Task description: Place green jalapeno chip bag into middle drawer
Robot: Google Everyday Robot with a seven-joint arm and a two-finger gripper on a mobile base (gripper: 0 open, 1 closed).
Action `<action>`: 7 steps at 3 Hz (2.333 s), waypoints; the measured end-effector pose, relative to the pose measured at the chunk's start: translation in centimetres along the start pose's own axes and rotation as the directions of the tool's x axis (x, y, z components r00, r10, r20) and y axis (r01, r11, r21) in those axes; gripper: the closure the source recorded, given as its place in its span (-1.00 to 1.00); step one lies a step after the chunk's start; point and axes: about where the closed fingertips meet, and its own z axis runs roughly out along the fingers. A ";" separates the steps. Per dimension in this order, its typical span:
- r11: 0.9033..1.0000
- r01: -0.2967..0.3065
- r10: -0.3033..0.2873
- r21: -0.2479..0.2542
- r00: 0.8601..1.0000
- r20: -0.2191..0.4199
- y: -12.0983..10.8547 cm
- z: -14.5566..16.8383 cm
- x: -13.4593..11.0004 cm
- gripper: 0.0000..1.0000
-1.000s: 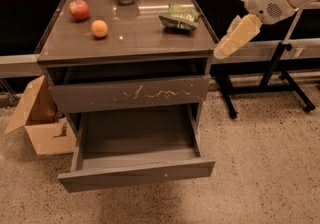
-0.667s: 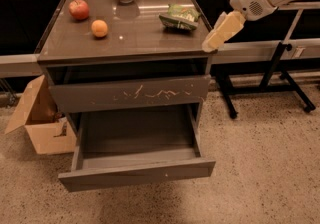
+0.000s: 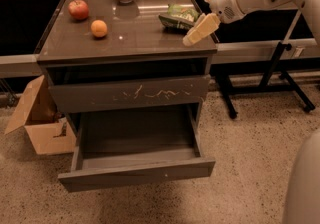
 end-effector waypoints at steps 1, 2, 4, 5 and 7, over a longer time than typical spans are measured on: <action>1.000 0.000 0.000 0.000 1.000 0.000 0.0 0.0 0.0 -1.00; 1.000 0.003 -0.004 0.028 1.000 0.023 -0.9 1.9 -0.2 -1.00; 0.993 -0.042 0.025 0.113 0.988 0.152 -5.4 7.4 0.1 -1.00; 0.984 -0.072 0.043 0.160 0.983 0.177 -7.3 9.0 0.4 -1.00; 0.955 -0.144 0.096 0.260 0.978 0.187 -11.0 11.0 1.8 -1.00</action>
Offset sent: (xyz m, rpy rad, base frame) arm 0.0400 0.0195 -0.0137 0.0455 -0.0833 -0.0454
